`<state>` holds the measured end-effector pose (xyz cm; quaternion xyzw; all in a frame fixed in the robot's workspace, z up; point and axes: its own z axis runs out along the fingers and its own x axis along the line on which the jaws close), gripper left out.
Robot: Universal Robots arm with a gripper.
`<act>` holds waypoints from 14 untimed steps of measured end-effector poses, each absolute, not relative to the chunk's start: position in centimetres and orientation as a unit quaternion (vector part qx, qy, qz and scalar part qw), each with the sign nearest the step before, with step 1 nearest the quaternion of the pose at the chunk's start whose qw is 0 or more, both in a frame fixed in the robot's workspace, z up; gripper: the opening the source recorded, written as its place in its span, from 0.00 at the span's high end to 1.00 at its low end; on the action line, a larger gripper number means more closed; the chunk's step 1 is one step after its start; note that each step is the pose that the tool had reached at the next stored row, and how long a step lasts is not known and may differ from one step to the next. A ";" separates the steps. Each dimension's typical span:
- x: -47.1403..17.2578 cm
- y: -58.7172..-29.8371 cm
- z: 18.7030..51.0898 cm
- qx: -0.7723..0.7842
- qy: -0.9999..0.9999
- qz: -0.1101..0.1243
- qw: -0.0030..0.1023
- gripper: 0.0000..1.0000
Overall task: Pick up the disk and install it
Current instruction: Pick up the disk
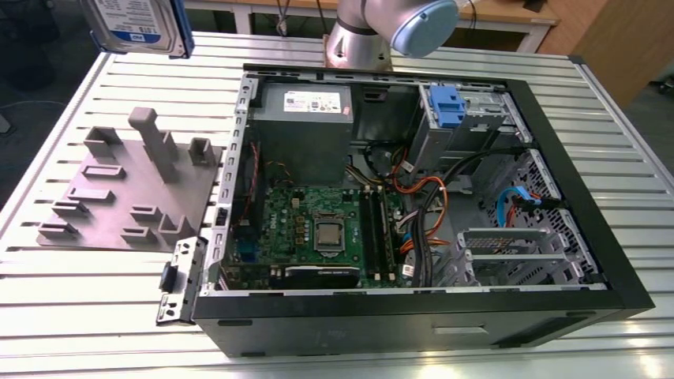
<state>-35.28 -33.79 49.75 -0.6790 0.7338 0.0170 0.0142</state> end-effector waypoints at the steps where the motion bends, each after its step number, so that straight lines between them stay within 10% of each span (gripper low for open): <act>1: -35.2 -33.8 49.7 -0.679 0.734 0.017 0.014 0.64; 14: -34.6 -33.8 49.7 -0.679 0.734 0.017 0.014 0.64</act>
